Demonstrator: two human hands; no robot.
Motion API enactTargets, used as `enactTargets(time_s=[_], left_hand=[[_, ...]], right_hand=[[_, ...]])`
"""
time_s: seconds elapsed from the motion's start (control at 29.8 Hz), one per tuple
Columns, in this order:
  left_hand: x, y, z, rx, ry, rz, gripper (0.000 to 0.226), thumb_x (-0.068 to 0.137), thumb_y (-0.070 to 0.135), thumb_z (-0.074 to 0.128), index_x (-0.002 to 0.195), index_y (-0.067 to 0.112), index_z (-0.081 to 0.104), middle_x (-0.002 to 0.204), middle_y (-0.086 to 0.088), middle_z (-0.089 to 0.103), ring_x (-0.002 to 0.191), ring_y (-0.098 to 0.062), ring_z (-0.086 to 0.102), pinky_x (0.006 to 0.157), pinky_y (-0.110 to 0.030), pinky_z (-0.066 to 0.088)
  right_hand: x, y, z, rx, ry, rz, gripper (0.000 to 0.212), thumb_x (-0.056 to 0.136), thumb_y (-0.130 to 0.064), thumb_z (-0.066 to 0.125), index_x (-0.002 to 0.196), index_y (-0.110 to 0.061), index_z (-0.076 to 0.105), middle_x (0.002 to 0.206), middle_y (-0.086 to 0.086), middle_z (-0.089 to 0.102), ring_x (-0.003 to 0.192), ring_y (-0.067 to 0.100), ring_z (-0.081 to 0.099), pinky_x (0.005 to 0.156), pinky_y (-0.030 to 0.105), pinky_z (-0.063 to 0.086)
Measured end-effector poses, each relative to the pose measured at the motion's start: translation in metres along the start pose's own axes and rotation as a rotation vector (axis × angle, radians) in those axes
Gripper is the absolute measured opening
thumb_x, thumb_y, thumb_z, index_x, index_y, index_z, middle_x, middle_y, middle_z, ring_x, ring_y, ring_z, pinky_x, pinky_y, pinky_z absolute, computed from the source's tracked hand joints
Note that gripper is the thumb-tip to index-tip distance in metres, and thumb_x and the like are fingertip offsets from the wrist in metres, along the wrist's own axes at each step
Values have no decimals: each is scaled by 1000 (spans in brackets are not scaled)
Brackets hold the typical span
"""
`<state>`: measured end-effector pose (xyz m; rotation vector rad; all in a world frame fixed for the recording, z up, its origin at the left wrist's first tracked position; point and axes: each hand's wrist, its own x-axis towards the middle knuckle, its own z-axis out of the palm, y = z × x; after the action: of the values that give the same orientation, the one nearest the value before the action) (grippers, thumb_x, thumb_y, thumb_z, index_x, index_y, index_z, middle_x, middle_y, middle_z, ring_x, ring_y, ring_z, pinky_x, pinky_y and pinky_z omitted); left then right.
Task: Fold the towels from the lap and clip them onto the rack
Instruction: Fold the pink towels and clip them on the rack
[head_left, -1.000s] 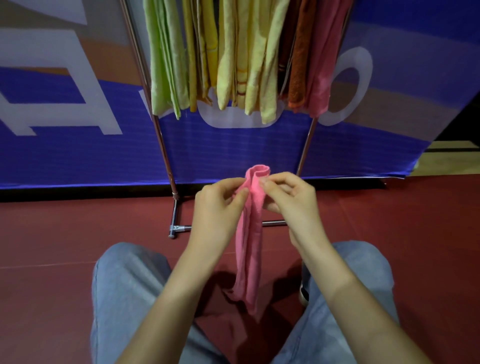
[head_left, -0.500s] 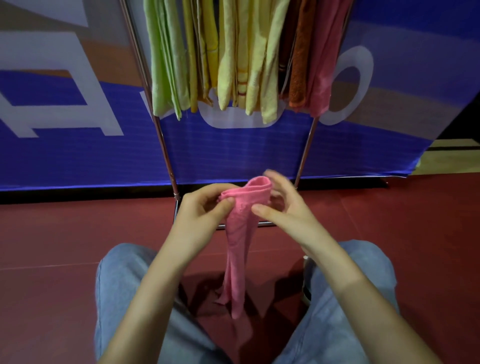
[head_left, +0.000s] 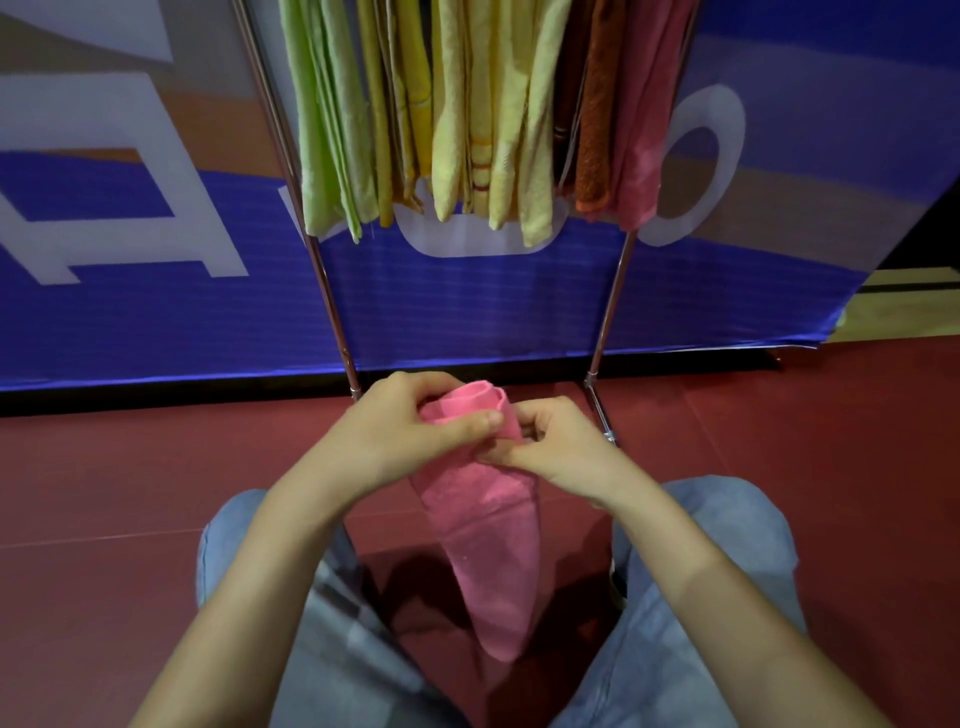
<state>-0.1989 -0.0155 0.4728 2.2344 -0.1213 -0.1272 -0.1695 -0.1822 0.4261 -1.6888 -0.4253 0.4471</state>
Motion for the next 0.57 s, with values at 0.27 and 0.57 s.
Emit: enactTargets(time_s=[0.27, 0.57], left_hand=[[7, 0, 11, 134, 103, 134, 42, 65, 61, 48, 69, 20, 59, 58, 0, 59, 55, -12, 52, 59, -42, 46], [4, 28, -21, 126, 317, 242, 49, 70, 59, 42, 73, 12, 53, 58, 0, 49, 56, -16, 45, 58, -44, 44]], right_hand=[[-2, 3, -3, 65, -11, 9, 11, 75, 1, 68, 76, -10, 65, 58, -11, 67, 59, -4, 61, 60, 12, 50], [-11, 45, -11, 127, -178, 161, 27, 84, 0, 56, 101, -21, 60, 80, -21, 70, 80, -7, 62, 79, 12, 49]])
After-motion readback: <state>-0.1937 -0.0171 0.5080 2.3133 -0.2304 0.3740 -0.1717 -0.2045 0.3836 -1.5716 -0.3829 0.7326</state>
